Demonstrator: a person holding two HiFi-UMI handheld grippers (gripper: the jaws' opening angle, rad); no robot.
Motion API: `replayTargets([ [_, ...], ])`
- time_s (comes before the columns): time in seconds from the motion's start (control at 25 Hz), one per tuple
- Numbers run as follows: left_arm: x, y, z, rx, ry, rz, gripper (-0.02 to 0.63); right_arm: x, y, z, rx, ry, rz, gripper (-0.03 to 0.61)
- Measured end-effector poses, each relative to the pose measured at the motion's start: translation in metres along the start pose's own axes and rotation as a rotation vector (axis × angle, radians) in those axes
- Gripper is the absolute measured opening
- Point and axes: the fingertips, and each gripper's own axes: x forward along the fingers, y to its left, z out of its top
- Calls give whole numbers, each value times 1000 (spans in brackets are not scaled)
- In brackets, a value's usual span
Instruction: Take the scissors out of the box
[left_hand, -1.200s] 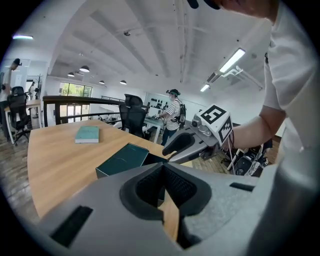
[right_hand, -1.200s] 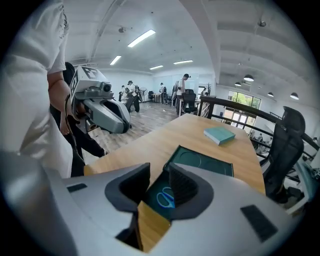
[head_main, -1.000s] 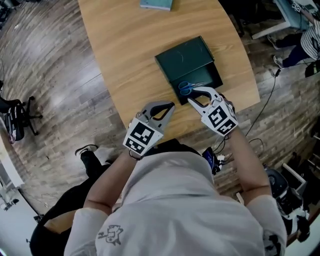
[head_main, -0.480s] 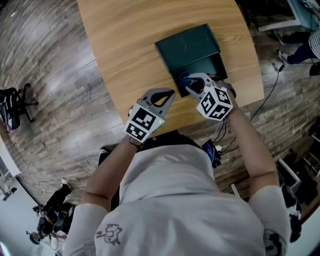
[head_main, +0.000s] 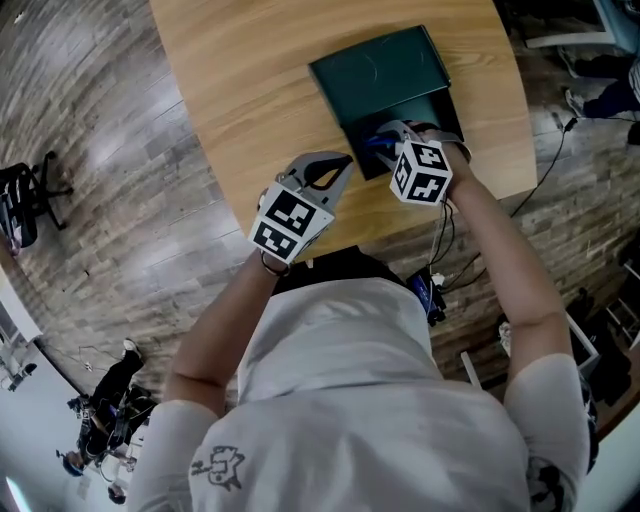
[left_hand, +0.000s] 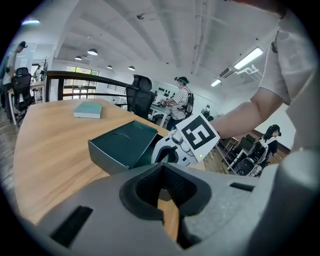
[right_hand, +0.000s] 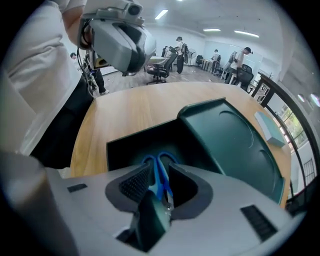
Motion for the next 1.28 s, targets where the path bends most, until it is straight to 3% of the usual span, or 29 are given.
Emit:
replayTargets([
  [0.24, 3, 0, -9, -11, 15, 1, 5, 18, 3, -7, -94, 49, 7, 120],
  [0.6, 2, -2, -11, -13, 10, 5, 5, 21, 6, -9, -86, 31, 35, 95],
  [1.28, -31, -7, 1, 38, -2, -2, 6, -35, -9, 24, -65, -30, -183, 91],
])
